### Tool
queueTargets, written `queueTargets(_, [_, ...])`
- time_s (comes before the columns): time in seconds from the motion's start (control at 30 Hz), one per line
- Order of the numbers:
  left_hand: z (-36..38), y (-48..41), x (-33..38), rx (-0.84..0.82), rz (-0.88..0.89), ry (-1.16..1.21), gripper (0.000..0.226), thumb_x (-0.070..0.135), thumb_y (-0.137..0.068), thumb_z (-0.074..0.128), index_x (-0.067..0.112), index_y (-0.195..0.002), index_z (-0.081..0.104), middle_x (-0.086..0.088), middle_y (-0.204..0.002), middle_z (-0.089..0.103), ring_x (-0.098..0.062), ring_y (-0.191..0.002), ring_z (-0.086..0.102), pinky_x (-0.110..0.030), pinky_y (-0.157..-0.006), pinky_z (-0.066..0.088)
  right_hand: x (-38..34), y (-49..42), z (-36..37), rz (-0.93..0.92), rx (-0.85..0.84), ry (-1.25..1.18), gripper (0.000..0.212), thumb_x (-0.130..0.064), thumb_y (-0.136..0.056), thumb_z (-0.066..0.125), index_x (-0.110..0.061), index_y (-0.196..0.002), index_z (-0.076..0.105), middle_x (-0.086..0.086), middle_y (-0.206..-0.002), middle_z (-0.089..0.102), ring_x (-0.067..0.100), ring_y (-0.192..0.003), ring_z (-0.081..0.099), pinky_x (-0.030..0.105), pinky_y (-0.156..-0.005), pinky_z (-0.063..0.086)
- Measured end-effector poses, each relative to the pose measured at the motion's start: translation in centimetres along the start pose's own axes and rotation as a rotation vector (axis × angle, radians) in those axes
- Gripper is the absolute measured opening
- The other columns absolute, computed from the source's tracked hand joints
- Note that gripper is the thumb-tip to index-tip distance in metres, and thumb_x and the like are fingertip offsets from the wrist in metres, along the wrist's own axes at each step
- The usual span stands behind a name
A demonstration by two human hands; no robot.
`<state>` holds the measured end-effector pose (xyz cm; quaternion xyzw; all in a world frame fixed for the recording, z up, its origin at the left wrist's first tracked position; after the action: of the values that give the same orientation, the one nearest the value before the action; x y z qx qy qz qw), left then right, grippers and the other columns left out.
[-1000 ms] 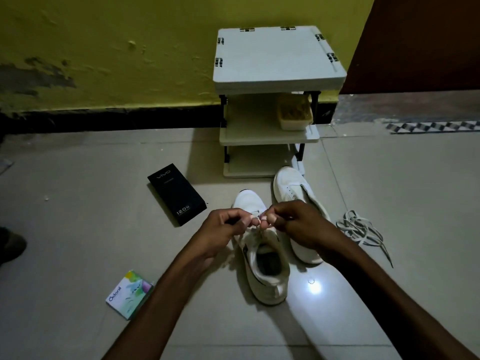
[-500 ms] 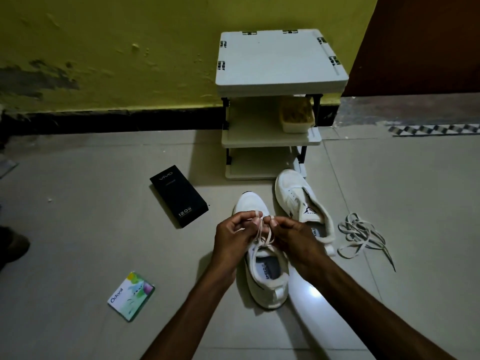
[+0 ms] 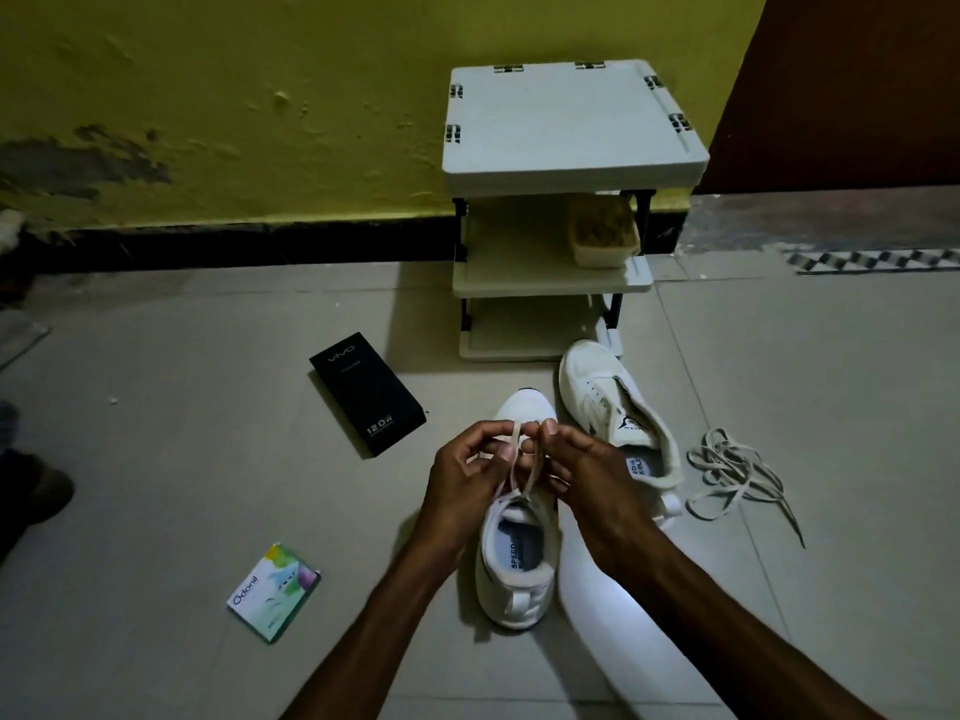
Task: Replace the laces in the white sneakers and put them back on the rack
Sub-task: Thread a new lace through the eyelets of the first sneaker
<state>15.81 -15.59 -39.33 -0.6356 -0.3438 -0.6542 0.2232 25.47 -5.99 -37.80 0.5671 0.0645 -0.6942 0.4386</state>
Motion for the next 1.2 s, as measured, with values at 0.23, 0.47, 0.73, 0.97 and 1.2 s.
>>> queueTargets(0.23, [-0.1,0.0,0.0,0.005,0.035,-0.023,0.023,0.005,-0.090,0.066,0.016,-0.111,0.069,-0.004,-0.079,0.067,-0.023,-0.079,0.072,-0.021,-0.067,0.055,0.2,-0.3,-0.5,-0.070,0.083,0.229,0.014,-0.020,-0.092,0.065,-0.012,-0.097,0.076,0.011,-0.087,0.075,0.026,-0.079,0.071,0.036,-0.075,0.059])
queueTargets(0.47, [0.2,0.4,0.8,-0.043,0.238,-0.480,0.038,0.012,-0.089,0.068,0.030,-0.122,0.063,0.005,-0.088,0.070,-0.004,-0.082,0.066,-0.011,-0.074,0.050,-0.1,-1.3,-0.6,0.029,0.084,0.438,0.025,-0.012,-0.096,0.056,-0.007,-0.078,0.074,0.014,-0.066,0.068,0.019,-0.057,0.060,0.026,-0.055,0.044])
queueTargets(0.73, [0.6,0.6,1.5,-0.158,0.364,-0.772,0.051,0.016,-0.091,0.060,0.042,-0.132,0.045,0.006,-0.103,0.067,-0.014,-0.095,0.063,-0.032,-0.089,0.051,-1.0,-2.2,-0.9,0.159,0.063,0.388,0.021,0.014,-0.075,0.052,0.001,-0.073,0.068,0.018,-0.063,0.060,0.020,-0.052,0.047,0.022,-0.047,0.039])
queueTargets(0.97, [-0.3,-0.1,1.1,-0.174,0.314,-0.741,0.056,0.012,-0.082,0.065,0.046,-0.124,0.047,0.011,-0.084,0.064,-0.009,-0.079,0.063,-0.026,-0.076,0.052,-0.4,-2.4,-1.0,0.312,-0.017,-0.001,0.023,0.012,-0.091,0.049,0.006,-0.110,0.060,0.016,-0.072,0.064,0.015,-0.054,0.061,0.018,-0.048,0.049])
queueTargets(1.2, [-0.4,-1.1,1.3,-0.238,0.291,-0.597,0.036,0.017,-0.079,0.075,0.038,-0.105,0.060,0.004,-0.075,0.065,-0.010,-0.070,0.062,-0.018,-0.065,0.047,-1.0,-2.7,-2.0,0.180,-0.112,0.233,0.029,0.001,-0.084,0.070,-0.009,-0.103,0.051,0.007,-0.067,0.068,0.016,-0.057,0.062,0.024,-0.053,0.047])
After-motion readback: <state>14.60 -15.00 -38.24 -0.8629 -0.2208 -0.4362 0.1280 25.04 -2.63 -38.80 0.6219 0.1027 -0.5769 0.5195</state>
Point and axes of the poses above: each hand's wrist, its own y-axis away from the middle knuckle, its own z-axis out of the palm, x = y × z, the point moved 2 cm from there along -y, towards the middle knuckle
